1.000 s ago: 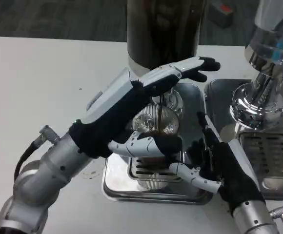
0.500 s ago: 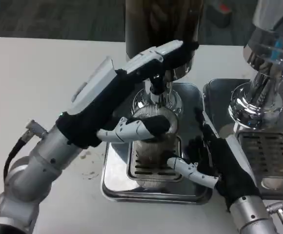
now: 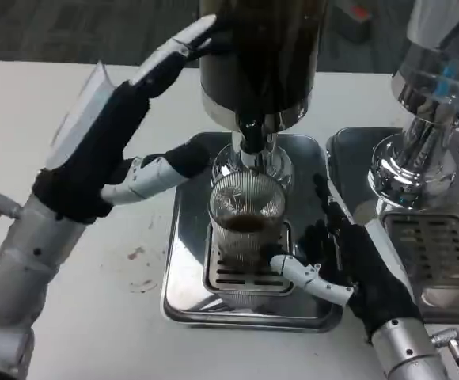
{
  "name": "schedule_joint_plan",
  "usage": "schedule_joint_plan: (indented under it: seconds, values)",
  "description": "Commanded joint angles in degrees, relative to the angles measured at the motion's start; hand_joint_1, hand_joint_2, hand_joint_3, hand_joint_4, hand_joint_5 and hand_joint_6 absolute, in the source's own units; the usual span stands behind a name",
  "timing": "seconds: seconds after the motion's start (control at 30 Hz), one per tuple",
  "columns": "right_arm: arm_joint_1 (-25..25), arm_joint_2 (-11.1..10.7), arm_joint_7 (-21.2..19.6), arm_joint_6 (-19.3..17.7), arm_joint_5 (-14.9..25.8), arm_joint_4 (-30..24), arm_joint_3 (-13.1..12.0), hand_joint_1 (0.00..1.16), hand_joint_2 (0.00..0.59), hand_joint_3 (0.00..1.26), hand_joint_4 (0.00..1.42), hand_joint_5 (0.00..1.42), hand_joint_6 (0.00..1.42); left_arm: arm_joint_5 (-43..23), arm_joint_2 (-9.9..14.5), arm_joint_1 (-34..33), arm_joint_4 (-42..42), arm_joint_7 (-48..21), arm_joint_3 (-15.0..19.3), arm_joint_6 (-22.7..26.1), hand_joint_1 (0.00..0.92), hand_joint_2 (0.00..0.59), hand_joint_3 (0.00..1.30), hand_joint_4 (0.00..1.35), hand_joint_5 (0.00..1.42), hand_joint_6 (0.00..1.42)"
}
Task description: Grasp the cup under the faucet to collect the drink, then remove the cup.
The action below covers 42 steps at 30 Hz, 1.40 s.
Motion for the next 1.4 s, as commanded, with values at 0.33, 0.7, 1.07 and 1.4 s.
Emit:
schedule_joint_plan:
  seconds: [0.33, 0.7, 1.07, 1.4]
  values:
    - [0.4, 0.3, 1.0, -0.7, 0.9, -0.7, 0.0, 0.7, 0.187, 0.0, 0.0, 0.0, 0.03, -5.8, 1.5, 12.5, -3.3, 1.5, 7.6, -0.1, 0.0, 0.134, 0.21, 0.12, 0.26, 0.15]
    - [0.4, 0.6, 0.4, -2.0, 1.5, -0.7, -0.2, 0.7, 0.195, 0.0, 0.0, 0.0, 0.06, 21.5, 5.0, 18.9, 0.7, 16.2, 10.6, 10.8, 0.0, 0.133, 0.0, 0.0, 0.0, 0.0]
    - [1.2, 1.4, -0.3, -3.3, 1.0, -1.6, 0.5, 0.7, 0.195, 0.0, 0.0, 0.0, 0.06, 24.7, 5.6, 19.0, 5.7, 21.5, 4.3, 15.3, 0.0, 0.133, 0.0, 0.0, 0.0, 0.0]
    - [1.9, 2.3, -1.4, -4.0, 0.3, -3.1, 0.9, 0.7, 0.195, 0.0, 0.0, 0.0, 0.06, 23.9, 6.2, 19.5, 6.5, 22.0, 2.1, 16.0, 0.0, 0.136, 0.0, 0.0, 0.0, 0.0]
